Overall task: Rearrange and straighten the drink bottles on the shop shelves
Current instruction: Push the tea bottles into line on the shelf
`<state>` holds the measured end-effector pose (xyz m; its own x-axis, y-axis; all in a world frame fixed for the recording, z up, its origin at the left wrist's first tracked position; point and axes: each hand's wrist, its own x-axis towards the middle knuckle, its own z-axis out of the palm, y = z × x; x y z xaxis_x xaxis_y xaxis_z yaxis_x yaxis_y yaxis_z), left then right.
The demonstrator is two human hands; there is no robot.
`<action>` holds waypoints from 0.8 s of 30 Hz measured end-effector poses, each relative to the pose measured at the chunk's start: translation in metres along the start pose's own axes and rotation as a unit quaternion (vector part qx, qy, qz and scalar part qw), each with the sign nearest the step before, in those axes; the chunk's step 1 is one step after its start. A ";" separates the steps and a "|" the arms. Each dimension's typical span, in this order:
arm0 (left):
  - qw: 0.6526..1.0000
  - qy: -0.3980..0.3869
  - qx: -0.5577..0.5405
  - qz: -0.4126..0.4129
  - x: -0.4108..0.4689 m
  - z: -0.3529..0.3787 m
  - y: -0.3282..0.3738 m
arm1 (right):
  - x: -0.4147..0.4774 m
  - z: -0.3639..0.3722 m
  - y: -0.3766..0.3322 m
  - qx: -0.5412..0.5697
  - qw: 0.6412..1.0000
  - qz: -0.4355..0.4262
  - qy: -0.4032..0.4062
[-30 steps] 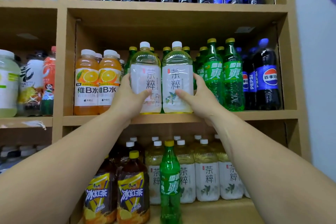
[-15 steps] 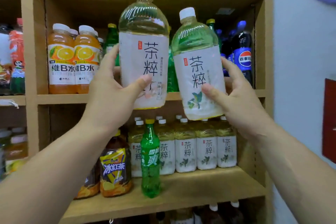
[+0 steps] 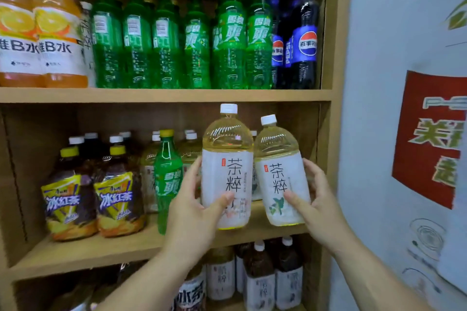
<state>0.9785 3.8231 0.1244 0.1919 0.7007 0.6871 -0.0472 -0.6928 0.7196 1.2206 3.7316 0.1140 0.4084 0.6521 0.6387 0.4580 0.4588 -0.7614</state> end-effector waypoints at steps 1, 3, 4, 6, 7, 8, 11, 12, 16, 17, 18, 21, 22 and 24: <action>1.000 -0.001 0.006 -0.012 -0.002 0.009 -0.010 | 0.001 -0.001 0.011 -0.008 1.000 0.007 -0.001; 0.999 0.001 0.014 -0.034 -0.003 0.023 -0.028 | 0.003 0.000 0.030 -0.021 1.000 0.011 0.005; 0.999 0.002 0.018 -0.043 -0.004 0.029 -0.037 | 0.004 0.001 0.039 -0.026 1.000 0.015 0.009; 0.997 0.003 0.028 -0.065 -0.004 0.039 -0.052 | 0.009 0.004 0.053 -0.033 0.999 0.025 0.016; 0.997 0.002 0.034 -0.075 -0.003 0.044 -0.058 | 0.012 0.005 0.059 -0.032 0.999 0.030 0.022; 0.996 0.000 0.042 -0.082 -0.002 0.047 -0.064 | 0.015 0.006 0.065 -0.029 0.999 0.035 0.029; 0.994 0.000 0.058 -0.096 0.003 0.052 -0.077 | 0.021 0.004 0.082 -0.030 0.997 0.058 0.037; 0.993 -0.001 0.060 -0.100 0.005 0.052 -0.080 | 0.022 0.003 0.087 -0.035 0.996 0.067 0.036; 0.991 -0.028 0.082 -0.099 0.013 0.049 -0.092 | 0.029 -0.008 0.096 -0.083 0.992 0.092 0.020; 0.991 -0.034 0.088 -0.099 0.014 0.049 -0.095 | 0.030 -0.010 0.097 -0.097 0.991 0.095 0.016; 0.990 -0.035 0.093 -0.099 0.015 0.048 -0.097 | 0.031 -0.012 0.097 -0.112 0.989 0.095 0.017; 0.989 -0.032 0.104 -0.099 0.018 0.049 -0.100 | 0.031 -0.010 0.096 -0.143 0.986 0.084 0.036; 0.989 -0.033 0.108 -0.098 0.019 0.049 -0.101 | 0.030 -0.008 0.096 -0.153 0.984 0.078 0.049; 0.988 -0.035 0.112 -0.100 0.021 0.049 -0.102 | 0.024 -0.001 0.094 -0.210 0.973 0.046 0.087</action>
<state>1.0348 3.9001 0.0604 0.2435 0.8190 0.5195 0.2148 -0.5679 0.7946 1.2746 3.7901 0.0577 0.5746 0.5496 0.6065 0.6802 0.0915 -0.7273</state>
